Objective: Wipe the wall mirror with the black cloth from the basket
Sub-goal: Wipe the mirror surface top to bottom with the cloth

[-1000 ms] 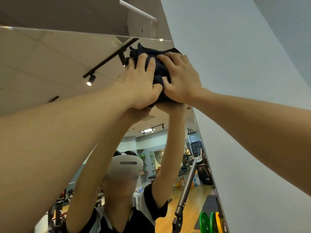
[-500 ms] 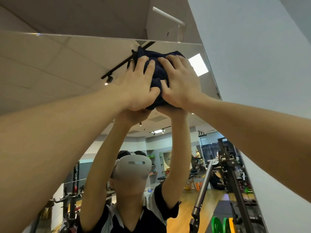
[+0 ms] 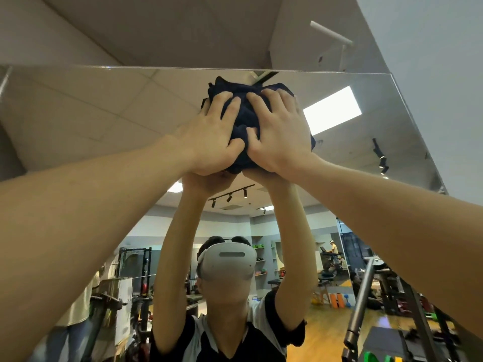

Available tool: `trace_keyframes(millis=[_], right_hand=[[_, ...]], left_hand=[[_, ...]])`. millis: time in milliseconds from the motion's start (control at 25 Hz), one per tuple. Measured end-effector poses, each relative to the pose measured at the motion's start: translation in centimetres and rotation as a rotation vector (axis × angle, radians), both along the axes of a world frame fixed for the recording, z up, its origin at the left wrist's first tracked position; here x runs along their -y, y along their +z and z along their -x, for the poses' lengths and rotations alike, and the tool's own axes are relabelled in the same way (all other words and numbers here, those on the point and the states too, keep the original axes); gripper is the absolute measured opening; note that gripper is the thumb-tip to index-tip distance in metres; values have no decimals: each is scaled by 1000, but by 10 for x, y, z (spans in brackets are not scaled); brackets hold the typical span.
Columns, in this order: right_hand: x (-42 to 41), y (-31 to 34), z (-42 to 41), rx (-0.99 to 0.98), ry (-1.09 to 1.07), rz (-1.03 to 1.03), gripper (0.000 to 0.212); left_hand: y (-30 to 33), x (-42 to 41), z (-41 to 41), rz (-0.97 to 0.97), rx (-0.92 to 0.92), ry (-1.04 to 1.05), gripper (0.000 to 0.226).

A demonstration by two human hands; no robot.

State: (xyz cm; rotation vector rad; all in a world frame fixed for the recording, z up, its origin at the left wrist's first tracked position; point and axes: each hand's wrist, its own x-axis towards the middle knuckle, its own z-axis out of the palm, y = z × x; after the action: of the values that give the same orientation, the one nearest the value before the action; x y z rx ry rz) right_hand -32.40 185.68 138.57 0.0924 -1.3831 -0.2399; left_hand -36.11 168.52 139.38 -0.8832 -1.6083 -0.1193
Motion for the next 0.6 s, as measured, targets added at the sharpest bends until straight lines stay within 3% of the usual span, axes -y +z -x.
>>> trace_keyframes(millis=[600], right_hand=[[181, 4, 63, 37, 8, -4, 65]], left_hand=[[3, 181, 57, -11, 79, 69, 87]])
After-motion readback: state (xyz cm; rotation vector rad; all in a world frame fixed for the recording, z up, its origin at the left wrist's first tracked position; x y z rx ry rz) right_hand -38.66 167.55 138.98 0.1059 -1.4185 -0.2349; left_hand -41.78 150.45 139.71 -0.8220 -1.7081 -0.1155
